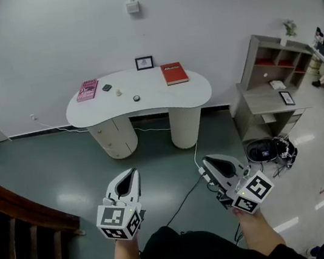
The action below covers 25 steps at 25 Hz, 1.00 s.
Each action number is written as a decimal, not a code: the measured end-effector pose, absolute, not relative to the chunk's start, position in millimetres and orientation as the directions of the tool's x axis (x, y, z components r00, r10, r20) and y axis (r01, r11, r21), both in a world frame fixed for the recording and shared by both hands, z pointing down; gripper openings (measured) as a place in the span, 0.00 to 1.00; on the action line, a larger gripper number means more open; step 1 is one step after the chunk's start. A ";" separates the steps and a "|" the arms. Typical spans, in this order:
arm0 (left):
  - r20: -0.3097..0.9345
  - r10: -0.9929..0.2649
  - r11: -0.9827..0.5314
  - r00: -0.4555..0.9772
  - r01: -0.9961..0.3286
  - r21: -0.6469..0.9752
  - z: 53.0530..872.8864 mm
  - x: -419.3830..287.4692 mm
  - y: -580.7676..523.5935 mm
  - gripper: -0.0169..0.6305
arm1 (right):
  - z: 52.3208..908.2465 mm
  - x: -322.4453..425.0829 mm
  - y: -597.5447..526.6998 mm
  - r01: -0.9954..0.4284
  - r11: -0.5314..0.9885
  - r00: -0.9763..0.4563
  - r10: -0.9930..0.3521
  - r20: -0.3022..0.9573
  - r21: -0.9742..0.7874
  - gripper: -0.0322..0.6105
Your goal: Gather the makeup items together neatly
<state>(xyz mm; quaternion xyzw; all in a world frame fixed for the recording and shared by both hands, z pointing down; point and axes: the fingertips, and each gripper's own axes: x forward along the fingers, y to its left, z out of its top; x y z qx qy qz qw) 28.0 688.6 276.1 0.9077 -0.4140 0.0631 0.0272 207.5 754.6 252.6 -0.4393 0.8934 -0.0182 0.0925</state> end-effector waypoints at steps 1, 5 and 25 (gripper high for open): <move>0.140 -0.749 -0.654 0.647 -0.756 -0.002 277.0 28.1 687.6 0.05 | 252.1 207.0 754.6 -0.776 0.621 -0.604 -0.782 -0.154 -0.113 0.11; 0.139 -0.757 -0.645 0.638 -0.764 -0.002 276.7 24.0 678.1 0.05 | 255.4 203.3 744.5 -0.761 0.636 -0.619 -0.771 -0.148 -0.126 0.11; 0.153 -0.767 -0.620 0.624 -0.781 0.074 305.7 -54.6 474.9 0.05 | 290.8 132.3 530.6 -0.739 0.622 -0.636 -0.771 -0.036 -0.258 0.11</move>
